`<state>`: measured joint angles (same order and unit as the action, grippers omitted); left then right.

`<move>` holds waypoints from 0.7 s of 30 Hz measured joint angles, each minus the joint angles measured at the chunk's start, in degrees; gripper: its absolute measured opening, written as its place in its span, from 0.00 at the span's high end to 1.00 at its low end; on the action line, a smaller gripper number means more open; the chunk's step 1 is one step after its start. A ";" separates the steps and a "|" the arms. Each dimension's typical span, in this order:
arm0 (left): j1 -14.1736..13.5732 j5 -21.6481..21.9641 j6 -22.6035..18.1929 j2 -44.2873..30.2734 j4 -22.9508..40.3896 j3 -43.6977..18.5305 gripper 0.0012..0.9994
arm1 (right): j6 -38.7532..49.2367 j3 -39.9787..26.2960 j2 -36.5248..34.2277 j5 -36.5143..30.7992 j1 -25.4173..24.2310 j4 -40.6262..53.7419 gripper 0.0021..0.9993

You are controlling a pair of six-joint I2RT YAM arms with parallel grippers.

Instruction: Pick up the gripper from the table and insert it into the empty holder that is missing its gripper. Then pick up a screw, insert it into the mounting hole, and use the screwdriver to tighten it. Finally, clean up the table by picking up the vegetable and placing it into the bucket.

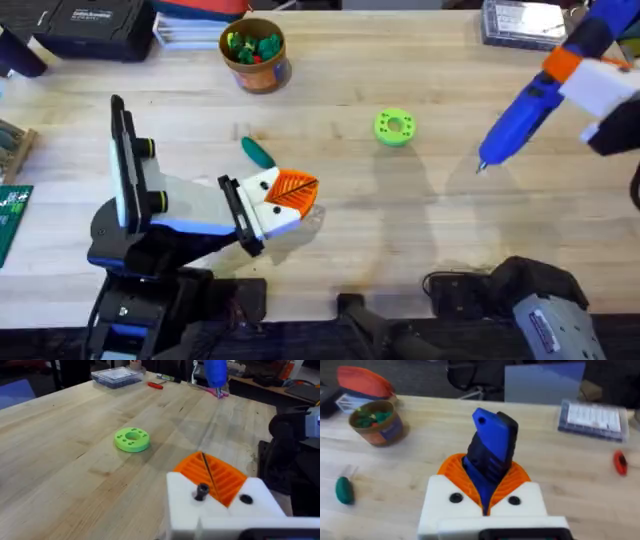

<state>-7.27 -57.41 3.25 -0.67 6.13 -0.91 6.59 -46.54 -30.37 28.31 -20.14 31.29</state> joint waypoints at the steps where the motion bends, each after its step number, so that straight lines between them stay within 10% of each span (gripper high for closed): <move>1: 0.00 0.00 -0.02 -0.02 0.00 0.00 0.99 | 0.02 0.00 0.00 -1.33 0.00 1.46 0.97; 8: 0.00 0.00 -0.02 0.00 0.00 0.00 0.99 | 5.17 3.23 -4.85 -15.24 0.04 5.85 0.97; 21: 0.00 0.00 -0.02 0.00 0.00 0.00 0.99 | 11.24 -2.16 -37.85 -25.19 0.17 12.30 0.97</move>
<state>-7.27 -57.41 3.22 -0.67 6.13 -0.91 17.83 -48.70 -68.22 3.12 -19.97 43.59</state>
